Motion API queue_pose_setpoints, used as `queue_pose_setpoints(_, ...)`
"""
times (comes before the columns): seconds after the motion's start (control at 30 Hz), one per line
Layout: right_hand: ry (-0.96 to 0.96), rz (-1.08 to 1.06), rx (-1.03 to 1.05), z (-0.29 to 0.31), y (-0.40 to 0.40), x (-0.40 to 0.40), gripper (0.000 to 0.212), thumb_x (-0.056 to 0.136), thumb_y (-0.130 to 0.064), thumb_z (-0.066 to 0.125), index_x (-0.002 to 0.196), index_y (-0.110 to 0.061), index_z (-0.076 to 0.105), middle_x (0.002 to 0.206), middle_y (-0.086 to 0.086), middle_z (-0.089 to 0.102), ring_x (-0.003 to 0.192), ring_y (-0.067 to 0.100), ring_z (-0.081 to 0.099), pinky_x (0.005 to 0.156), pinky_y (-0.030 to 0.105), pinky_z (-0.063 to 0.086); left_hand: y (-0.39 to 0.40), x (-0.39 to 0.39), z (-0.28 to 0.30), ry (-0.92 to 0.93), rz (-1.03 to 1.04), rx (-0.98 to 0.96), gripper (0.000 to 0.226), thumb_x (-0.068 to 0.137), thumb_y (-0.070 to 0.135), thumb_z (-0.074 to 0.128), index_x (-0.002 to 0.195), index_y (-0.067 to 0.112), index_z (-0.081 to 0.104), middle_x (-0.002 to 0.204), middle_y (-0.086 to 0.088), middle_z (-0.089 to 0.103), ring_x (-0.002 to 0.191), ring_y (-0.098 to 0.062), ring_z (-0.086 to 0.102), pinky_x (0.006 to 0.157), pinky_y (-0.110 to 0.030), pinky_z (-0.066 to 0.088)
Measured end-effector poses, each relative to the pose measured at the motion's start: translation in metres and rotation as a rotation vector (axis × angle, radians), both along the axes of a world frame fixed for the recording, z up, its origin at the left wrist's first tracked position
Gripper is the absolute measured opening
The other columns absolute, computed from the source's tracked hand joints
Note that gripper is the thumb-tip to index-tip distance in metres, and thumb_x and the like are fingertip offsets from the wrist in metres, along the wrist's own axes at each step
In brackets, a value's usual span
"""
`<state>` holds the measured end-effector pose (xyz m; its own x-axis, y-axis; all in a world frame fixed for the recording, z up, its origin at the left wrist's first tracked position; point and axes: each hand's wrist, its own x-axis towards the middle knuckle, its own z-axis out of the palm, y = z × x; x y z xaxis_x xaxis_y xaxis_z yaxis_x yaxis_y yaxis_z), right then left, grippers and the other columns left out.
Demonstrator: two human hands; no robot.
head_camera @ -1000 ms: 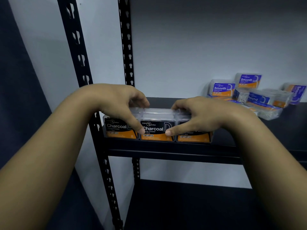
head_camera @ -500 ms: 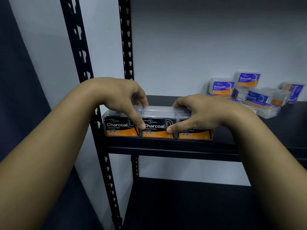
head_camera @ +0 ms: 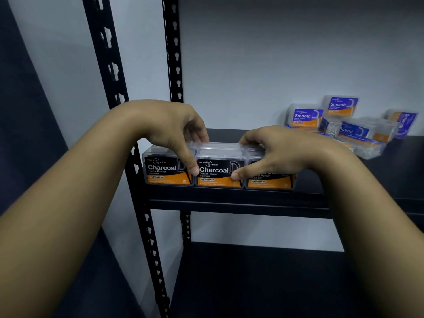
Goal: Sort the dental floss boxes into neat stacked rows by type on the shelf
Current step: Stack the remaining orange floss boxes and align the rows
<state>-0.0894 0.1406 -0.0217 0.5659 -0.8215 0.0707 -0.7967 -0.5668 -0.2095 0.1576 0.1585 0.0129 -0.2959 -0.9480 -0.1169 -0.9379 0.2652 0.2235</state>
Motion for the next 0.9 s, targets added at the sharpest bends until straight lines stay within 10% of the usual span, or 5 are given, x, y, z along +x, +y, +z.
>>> queue_pose_setpoints(0.73, 0.04, -0.027, 0.006, 0.002, 0.001, 0.001, 0.081, 0.063, -0.079, 0.074, 0.13, -0.036, 0.057, 0.117, -0.014, 0.064, 0.103, 0.009, 0.062, 0.092, 0.034, 0.055, 0.008, -0.006, 0.0, 0.019, 0.005, -0.024, 0.068, 0.05, 0.049, 0.095, 0.112, 0.035, 0.069, 0.106, 0.017, 0.072, 0.102, -0.006, 0.067, 0.094, -0.033, 0.056)
queue_pose_setpoints(0.9, -0.093, 0.007, 0.067, 0.016, 0.002, -0.014, 0.086, 0.065, -0.075, 0.075, 0.139, -0.038, 0.053, 0.127, -0.017, 0.061, 0.114, 0.004, 0.06, 0.099, 0.028, 0.05, 0.018, -0.011, 0.004, 0.31, -0.044, -0.119, 0.062, 0.057, 0.054, 0.086, 0.114, 0.035, 0.069, 0.114, 0.018, 0.071, 0.106, 0.0, 0.067, 0.098, -0.032, 0.055)
